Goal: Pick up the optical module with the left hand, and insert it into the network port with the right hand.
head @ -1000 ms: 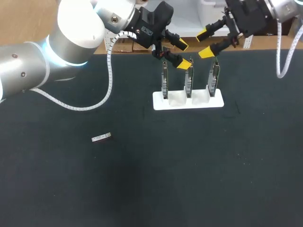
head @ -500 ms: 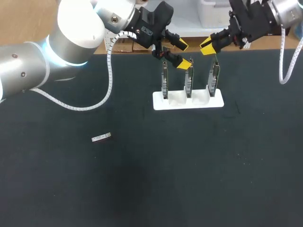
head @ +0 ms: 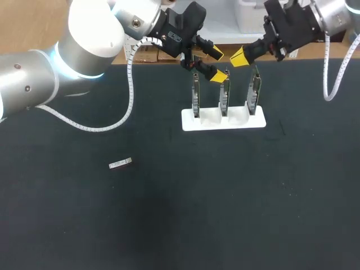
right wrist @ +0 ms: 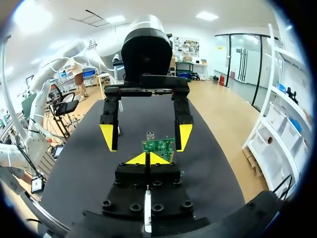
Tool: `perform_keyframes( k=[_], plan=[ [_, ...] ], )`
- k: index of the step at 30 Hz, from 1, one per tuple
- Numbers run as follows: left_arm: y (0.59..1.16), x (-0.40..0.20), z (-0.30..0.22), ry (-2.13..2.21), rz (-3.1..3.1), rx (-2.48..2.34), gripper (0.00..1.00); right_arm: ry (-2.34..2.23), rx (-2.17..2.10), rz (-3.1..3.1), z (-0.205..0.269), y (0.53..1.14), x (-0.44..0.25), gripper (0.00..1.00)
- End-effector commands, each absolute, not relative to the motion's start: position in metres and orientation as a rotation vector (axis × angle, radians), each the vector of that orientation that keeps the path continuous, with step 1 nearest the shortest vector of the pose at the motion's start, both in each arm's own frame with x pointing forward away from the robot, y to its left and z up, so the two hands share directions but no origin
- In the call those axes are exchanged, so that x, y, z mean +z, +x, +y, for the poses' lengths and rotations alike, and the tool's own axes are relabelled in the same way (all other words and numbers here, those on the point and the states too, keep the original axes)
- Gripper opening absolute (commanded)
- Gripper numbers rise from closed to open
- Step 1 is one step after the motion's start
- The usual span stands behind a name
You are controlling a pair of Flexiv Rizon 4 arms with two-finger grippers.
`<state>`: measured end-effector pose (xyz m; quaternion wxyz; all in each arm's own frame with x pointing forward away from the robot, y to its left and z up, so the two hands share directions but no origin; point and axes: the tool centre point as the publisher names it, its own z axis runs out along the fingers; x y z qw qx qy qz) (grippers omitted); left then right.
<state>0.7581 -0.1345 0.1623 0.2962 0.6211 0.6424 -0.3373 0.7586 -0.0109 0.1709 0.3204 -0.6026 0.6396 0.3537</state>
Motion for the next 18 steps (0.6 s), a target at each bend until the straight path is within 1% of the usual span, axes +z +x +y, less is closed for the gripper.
perform_keyframes(
  k=[1,18],
  plan=[
    [0.7574,0.1622,-0.1344,1.651,1.707,-0.895,1.0,-1.599,0.939,1.684,-0.0057,0.7627,0.1678,0.0],
    [0.7574,0.1622,-0.1344,1.651,1.707,-0.895,1.0,-1.622,0.935,1.703,0.0004,0.7635,0.1605,0.0]
  ],
)
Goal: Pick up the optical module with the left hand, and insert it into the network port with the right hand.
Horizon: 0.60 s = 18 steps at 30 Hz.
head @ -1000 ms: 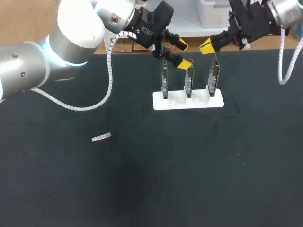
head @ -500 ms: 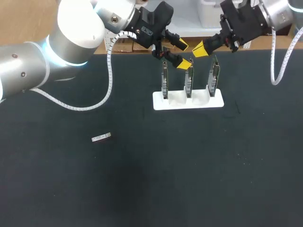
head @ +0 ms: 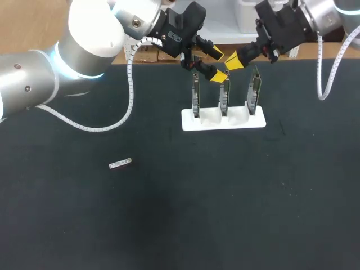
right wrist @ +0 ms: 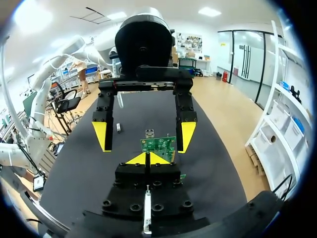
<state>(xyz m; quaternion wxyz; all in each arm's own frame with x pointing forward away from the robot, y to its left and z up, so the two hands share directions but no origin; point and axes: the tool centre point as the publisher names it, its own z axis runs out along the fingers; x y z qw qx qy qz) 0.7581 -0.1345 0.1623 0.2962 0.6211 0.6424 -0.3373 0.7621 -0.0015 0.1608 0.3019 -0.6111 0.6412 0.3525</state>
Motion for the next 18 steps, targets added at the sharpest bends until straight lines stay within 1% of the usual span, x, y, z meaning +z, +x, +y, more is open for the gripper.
perform_keyframes(
  k=[1,18],
  plan=[
    [0.7574,0.1622,-0.1344,1.651,1.707,-0.895,1.0,-1.622,0.935,1.704,0.001,0.7638,0.1602,0.0],
    [0.7574,0.1622,-0.1344,1.651,1.707,-0.895,1.0,-1.634,0.923,1.721,0.0028,0.7652,0.1526,0.0]
  ],
)
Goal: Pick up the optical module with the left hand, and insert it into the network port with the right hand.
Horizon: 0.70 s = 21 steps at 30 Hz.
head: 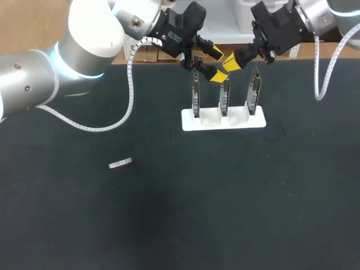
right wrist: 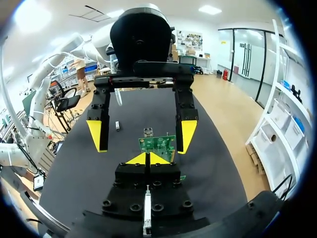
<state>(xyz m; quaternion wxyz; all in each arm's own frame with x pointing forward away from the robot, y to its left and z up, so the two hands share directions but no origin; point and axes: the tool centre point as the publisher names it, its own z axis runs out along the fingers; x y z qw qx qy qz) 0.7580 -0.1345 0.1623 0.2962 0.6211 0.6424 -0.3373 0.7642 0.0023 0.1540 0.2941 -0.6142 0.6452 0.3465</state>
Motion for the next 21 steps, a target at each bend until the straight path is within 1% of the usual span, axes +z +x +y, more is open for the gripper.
perform_keyframes(
  k=[1,21],
  plan=[
    [0.7574,0.1622,-0.1344,1.651,1.707,-0.895,1.0,-1.634,0.923,1.722,0.0026,0.7654,0.1519,0.0],
    [0.7574,0.1622,-0.1344,1.651,1.707,-0.895,1.0,-1.629,0.926,1.749,0.0018,0.7658,0.1448,0.0]
  ],
)
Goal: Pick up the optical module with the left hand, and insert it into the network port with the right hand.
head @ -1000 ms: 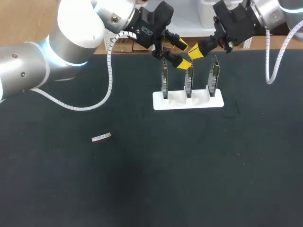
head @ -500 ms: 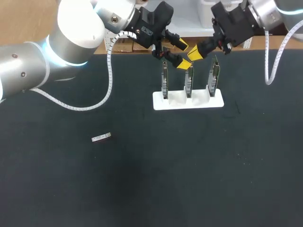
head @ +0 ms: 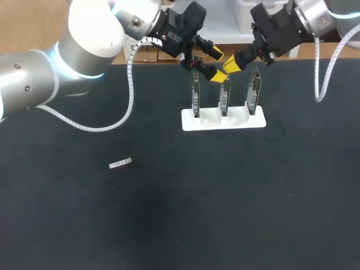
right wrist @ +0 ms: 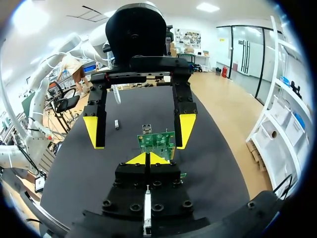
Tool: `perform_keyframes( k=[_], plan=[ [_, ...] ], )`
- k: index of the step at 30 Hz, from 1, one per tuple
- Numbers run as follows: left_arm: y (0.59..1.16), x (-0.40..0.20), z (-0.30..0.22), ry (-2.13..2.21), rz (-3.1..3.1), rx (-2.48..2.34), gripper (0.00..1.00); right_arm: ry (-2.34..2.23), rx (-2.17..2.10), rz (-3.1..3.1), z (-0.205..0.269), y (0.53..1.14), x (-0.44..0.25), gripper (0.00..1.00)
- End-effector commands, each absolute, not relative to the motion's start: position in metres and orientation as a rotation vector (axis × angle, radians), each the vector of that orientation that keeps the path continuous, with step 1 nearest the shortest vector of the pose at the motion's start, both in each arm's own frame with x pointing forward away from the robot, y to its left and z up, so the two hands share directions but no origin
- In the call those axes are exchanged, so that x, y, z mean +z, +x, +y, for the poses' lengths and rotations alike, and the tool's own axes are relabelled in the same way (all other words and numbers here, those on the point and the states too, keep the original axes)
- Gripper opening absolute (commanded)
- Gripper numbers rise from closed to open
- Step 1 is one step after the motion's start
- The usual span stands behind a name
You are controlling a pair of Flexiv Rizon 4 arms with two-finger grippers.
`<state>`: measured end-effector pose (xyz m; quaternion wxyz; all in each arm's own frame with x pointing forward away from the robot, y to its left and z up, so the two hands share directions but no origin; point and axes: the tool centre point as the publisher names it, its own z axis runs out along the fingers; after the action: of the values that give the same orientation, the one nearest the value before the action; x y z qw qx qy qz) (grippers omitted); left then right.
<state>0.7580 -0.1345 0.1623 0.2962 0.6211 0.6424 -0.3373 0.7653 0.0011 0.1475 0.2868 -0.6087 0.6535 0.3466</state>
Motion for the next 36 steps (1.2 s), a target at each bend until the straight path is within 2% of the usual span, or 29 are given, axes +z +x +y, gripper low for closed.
perform_keyframes(
  k=[1,36],
  plan=[
    [0.7574,0.1622,-0.1344,1.651,1.707,-0.895,1.0,-1.63,0.926,1.75,0.0018,0.7656,0.1446,0.0],
    [0.7574,0.1622,-0.1344,1.651,1.707,-0.895,1.0,-1.635,0.926,1.774,0.0001,0.7607,0.1352,0.0]
  ],
)
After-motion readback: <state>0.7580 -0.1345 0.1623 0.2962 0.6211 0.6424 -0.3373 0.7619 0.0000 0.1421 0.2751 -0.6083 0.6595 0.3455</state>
